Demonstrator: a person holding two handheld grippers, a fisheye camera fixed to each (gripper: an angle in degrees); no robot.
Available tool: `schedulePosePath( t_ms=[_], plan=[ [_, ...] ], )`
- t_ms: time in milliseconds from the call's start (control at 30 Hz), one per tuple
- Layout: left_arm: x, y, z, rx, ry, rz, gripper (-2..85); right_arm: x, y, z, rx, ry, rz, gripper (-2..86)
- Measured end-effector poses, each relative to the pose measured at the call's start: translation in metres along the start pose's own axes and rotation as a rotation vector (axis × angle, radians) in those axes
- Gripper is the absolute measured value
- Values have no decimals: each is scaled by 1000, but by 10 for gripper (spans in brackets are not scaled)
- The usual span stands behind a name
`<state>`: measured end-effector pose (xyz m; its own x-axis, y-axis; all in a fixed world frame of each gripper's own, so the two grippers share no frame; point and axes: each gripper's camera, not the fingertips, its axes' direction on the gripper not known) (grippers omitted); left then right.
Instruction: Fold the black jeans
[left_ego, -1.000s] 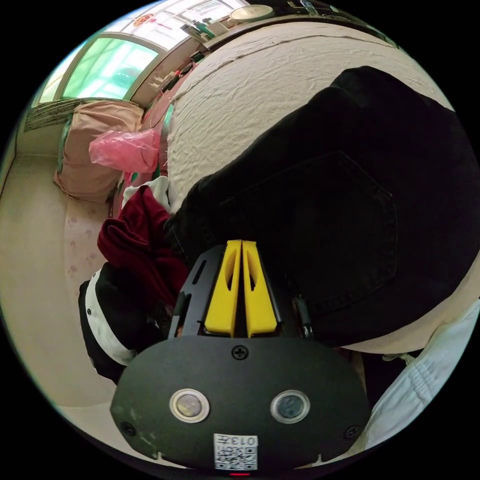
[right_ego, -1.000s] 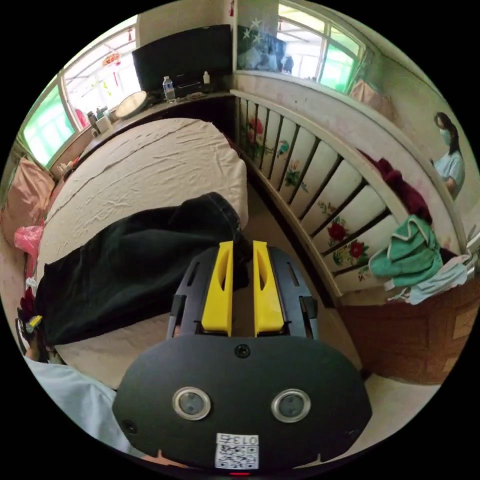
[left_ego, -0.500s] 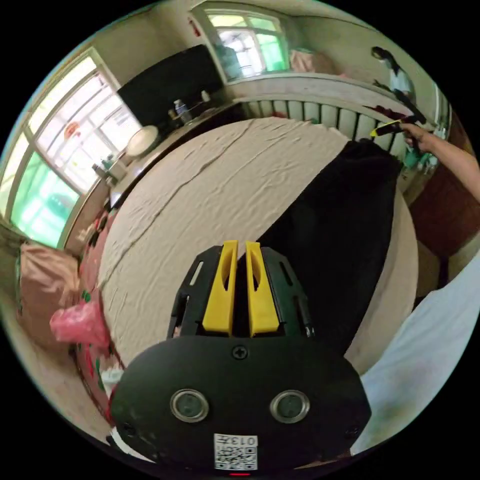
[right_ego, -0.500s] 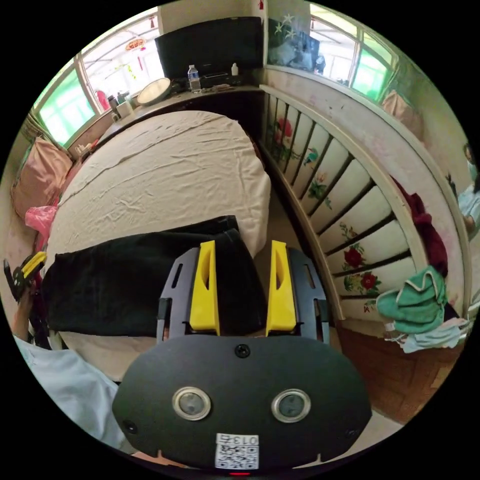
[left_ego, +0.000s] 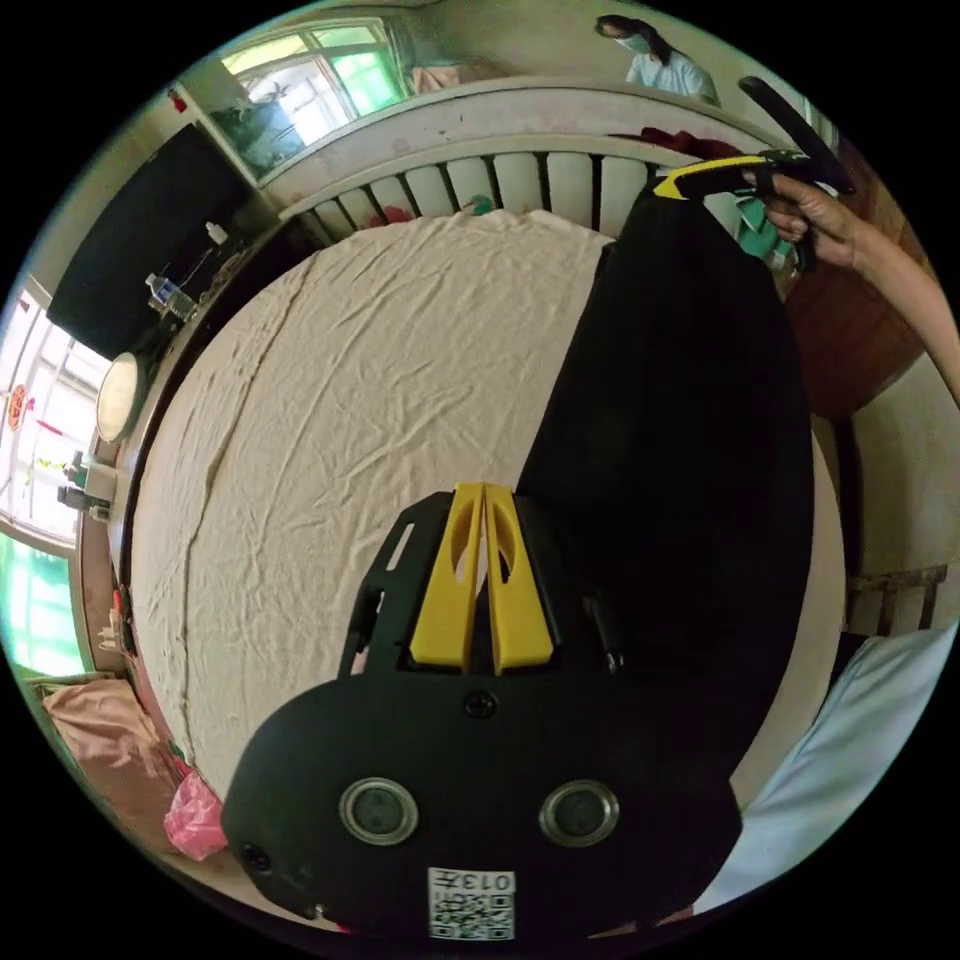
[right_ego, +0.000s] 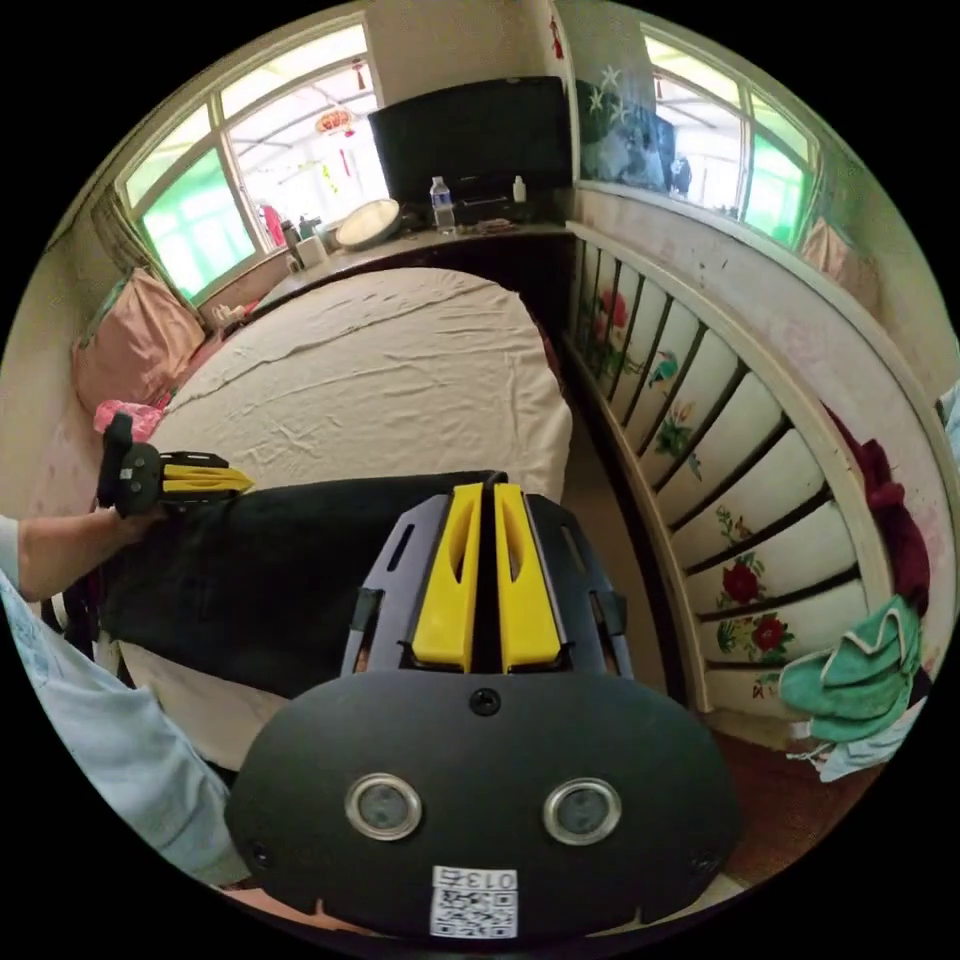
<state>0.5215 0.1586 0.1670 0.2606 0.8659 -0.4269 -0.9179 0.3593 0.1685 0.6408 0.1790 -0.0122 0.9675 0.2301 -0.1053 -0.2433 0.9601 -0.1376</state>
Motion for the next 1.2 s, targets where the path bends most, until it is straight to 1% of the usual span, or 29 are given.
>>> schedulePosePath(
  t_ms=[33, 67, 100, 133, 167, 200, 300, 333, 400, 467, 500, 567, 667, 700, 767, 800, 833, 867, 900, 933, 1033, 1100, 1167, 1200],
  plan=[
    [-1, -2, 5, -19, -8, -11, -4, 7, 2, 20, -71, 21, 35, 45],
    [-4, -3, 6, -5, -3, -34, -4, 12, 4, 26, -86, 29, 55, 48],
    [-9, -4, 1, 11, -6, -72, -4, 22, 7, 28, -90, 54, 123, 57],
    [-12, -3, -3, 26, -21, -90, -4, 32, 12, 16, -37, 52, 189, 68],
    [-16, 0, -13, 73, -46, -118, -3, 36, 15, 7, 8, 47, 208, 69],
    [-18, 4, -23, 119, -35, -116, -3, 39, 22, -11, 63, 57, 210, 72],
    [-5, 8, -37, 183, 4, -56, -4, 26, 37, -36, 65, 124, 151, 68],
    [1, 6, -38, 190, 17, -32, -4, 15, 40, -37, 51, 113, 113, 62],
    [28, -8, -36, 195, -14, 74, -4, -6, 37, -27, 10, 102, 9, 56],
    [43, -20, -26, 174, -36, 115, -4, -23, 27, -7, -35, 153, -47, 75],
    [48, -26, -18, 150, -20, 121, -4, -27, 17, 10, -68, 150, -45, 106],
    [51, -32, -4, 115, -9, 121, -4, -22, 2, 34, -104, 120, -5, 118],
    [56, -36, 19, 37, -35, 143, -4, -21, -14, 64, -176, 66, -29, 81],
    [55, -36, 23, 43, -42, 141, -4, -27, -18, 67, -196, 92, -74, 64],
    [52, -36, 24, 42, -43, 112, -4, -40, -22, 55, -135, 158, -157, 55],
    [50, -35, 26, 46, -40, 91, -4, -47, -20, 43, -38, 180, -207, 53],
    [49, -34, 27, 51, -38, 81, -3, -46, -19, 42, 8, 171, -217, 55],
    [48, -33, 29, 68, -44, 69, -3, -43, -19, 49, -17, 164, -212, 56],
    [49, -35, 30, 65, -55, 70, -3, -34, -20, 71, -164, 146, -193, 65],
    [49, -36, 30, 58, -58, 72, -3, -24, -21, 73, -178, 107, -155, 76],
    [38, -38, 23, 68, -50, 34, -3, 1, -18, 36, -99, 95, -13, 116],
    [16, -40, 7, 160, -8, -46, -1, 15, -4, 10, -72, 132, 70, 132],
    [5, -53, 0, 201, 26, -49, 2, 32, 22, -9, -31, 80, 155, 146],
    [1, -64, -2, 220, 56, -35, 4, 45, 42, -13, -33, 17, 240, 169]
  ],
)
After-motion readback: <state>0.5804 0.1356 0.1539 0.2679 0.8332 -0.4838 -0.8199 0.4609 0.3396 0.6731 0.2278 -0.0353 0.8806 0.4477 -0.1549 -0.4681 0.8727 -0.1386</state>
